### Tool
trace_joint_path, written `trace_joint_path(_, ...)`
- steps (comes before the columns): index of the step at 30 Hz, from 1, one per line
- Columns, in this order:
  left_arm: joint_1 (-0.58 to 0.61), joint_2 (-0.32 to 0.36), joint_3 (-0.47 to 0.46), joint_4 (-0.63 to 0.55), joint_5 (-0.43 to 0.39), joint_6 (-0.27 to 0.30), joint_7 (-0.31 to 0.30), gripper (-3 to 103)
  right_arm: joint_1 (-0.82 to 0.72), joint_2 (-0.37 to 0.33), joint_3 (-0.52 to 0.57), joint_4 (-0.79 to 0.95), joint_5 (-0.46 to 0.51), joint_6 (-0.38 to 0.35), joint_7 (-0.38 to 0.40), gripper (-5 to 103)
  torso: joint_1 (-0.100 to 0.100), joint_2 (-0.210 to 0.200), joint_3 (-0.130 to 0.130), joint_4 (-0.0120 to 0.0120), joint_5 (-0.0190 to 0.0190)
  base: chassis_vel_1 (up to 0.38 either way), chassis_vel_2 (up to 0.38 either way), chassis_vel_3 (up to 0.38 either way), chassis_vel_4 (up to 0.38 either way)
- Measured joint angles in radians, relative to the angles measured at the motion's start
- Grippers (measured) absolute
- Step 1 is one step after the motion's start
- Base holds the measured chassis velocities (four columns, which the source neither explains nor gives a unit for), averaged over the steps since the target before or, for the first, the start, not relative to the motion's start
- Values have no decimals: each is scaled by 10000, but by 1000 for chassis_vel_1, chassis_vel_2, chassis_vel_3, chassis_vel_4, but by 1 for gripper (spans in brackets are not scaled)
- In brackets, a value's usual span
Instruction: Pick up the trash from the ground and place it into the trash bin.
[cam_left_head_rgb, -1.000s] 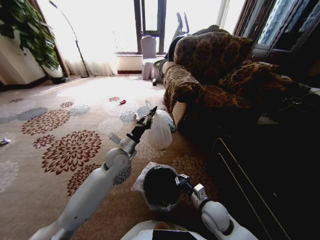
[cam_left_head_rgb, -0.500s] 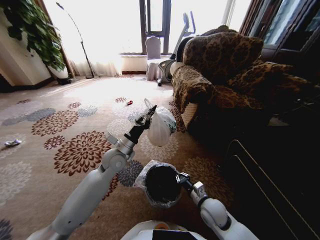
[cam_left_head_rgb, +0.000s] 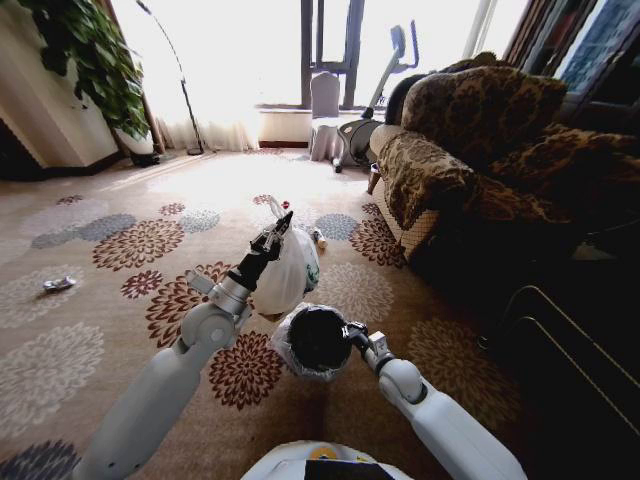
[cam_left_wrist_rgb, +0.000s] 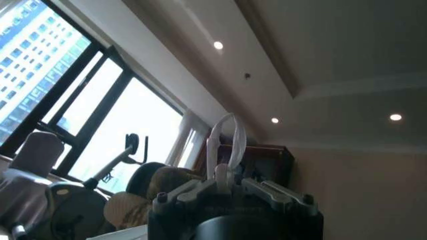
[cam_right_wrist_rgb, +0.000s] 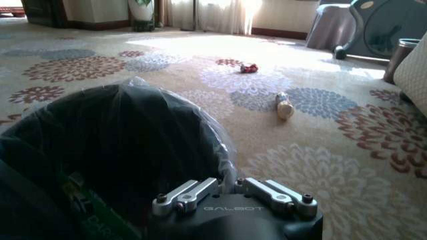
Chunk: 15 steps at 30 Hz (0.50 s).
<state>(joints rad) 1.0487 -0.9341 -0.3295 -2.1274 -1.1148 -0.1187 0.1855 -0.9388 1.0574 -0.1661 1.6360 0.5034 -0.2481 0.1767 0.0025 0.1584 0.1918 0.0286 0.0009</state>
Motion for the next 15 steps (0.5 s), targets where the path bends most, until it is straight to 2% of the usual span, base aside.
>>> trace_joint_path(5, 115, 6, 16, -98, 0, 29, 0, 0, 880, -71, -546, -358, 714, -361, 375, 2, 0, 0, 0, -5, -10, -73, -62, 29, 20)
trace_joint_path(8, 86, -39, 322, -77, 163, 44, 0, 0, 2142, -41, -1116, -1070, 1254, -555, 557, 2, 0, 0, 0, 0, -15, 0, 0, 0, 0)
trace_joint_path(11, -27, -67, 579, 79, 305, 45, 2, 0, 2746, 39, -1337, -1446, 1422, -610, 593, 2, 0, 0, 0, 8, -11, 0, 0, 0, 0)
trace_joint_path(15, -240, -115, 883, 453, 450, 38, 57, 0, 3278, 92, -1569, -1789, 1629, -663, 615, 2, 1, 0, 0, 3, -6, 0, 0, 0, 0)
